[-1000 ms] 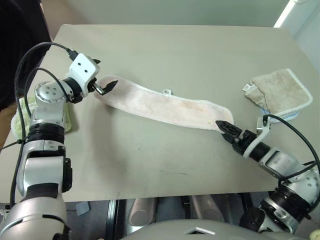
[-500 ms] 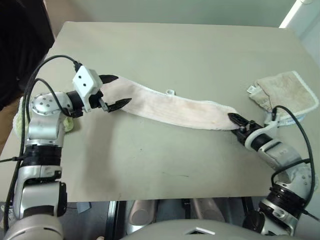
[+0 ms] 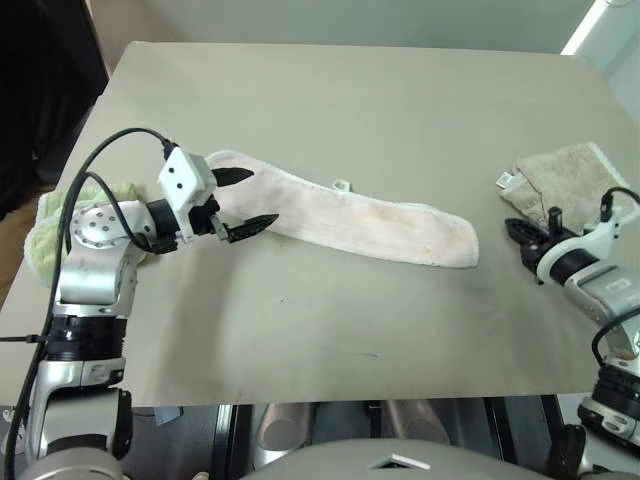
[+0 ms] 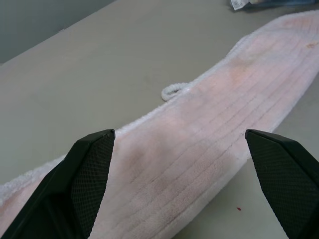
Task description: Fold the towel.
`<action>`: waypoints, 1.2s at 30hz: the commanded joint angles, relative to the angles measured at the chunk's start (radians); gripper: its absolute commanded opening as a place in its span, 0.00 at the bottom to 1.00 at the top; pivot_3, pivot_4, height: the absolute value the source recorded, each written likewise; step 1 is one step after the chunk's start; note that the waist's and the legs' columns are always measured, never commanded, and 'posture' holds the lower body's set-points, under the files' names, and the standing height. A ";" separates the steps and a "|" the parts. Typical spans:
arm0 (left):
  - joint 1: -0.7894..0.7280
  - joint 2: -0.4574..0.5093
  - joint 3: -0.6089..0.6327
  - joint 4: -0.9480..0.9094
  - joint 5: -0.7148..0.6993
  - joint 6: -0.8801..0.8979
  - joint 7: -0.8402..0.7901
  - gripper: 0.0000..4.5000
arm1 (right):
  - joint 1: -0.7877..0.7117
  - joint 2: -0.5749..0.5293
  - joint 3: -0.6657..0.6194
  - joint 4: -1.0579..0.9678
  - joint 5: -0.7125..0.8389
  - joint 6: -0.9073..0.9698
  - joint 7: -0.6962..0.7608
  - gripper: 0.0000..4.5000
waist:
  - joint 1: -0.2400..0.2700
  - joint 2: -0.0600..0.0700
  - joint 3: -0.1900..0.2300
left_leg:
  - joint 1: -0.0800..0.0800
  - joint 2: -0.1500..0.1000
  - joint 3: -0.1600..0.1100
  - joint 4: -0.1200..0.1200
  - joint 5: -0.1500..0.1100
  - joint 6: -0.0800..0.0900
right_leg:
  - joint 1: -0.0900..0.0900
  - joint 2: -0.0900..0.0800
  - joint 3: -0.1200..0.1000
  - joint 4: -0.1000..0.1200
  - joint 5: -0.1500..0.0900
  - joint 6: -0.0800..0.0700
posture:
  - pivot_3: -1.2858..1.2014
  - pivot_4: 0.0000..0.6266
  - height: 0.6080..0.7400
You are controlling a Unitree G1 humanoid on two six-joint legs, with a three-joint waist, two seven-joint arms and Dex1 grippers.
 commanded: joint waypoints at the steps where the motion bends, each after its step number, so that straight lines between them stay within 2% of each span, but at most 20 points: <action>1: -0.016 0.006 0.020 -0.030 -0.010 0.001 0.006 1.00 | 0.050 -0.052 -0.004 -0.043 0.064 0.016 0.086 0.09 | 0.000 0.000 0.000 | 0.000 0.000 0.000 0.000 0.000 0.000 | 0.000 0.000 0.000 0.000 -0.001 0.000 | 0.52 0.24 1.00; 5: -0.014 0.003 0.014 -0.028 -0.007 -0.002 0.005 1.00 | 0.180 -0.083 -0.002 -0.106 0.135 0.034 0.178 0.36 | -0.001 0.000 0.000 | 0.000 0.000 0.001 0.001 -0.001 0.000 | 0.000 0.000 0.000 -0.001 -0.002 0.000 | 0.52 0.24 1.00; 13: -0.028 -0.010 -0.001 -0.018 -0.005 -0.002 0.000 1.00 | 0.276 -0.100 0.066 -0.208 0.188 0.004 0.243 0.96 | -0.002 0.000 0.000 | 0.000 0.000 0.001 0.002 -0.002 -0.001 | 0.001 0.000 0.000 0.000 -0.004 0.003 | 0.52 0.24 1.00; 23: 0.034 0.025 -0.017 -0.115 -0.071 0.084 -0.100 1.00 | 0.224 -0.042 0.280 -0.244 0.188 -0.119 0.124 0.98 | -0.005 0.000 0.000 | 0.001 0.000 0.001 0.004 -0.003 0.000 | 0.002 0.000 0.001 0.000 -0.004 0.005 | 0.52 0.24 1.00; 34: 0.057 0.023 -0.017 -0.161 -0.067 0.110 -0.091 1.00 | 0.102 0.037 0.321 -0.136 0.093 -0.247 0.026 0.98 | -0.008 -0.001 -0.001 | 0.002 0.000 0.001 0.005 -0.003 0.001 | 0.004 0.000 0.001 0.000 -0.001 0.001 | 0.52 0.24 1.00; 36: 0.061 0.023 -0.016 -0.166 -0.067 0.112 -0.089 1.00 | 0.101 0.044 0.314 -0.134 0.092 -0.254 0.018 0.90 | -0.008 -0.001 -0.001 | 0.004 0.000 0.001 0.006 -0.002 0.001 | 0.005 0.000 0.001 -0.001 -0.001 0.001 | 0.52 0.24 1.00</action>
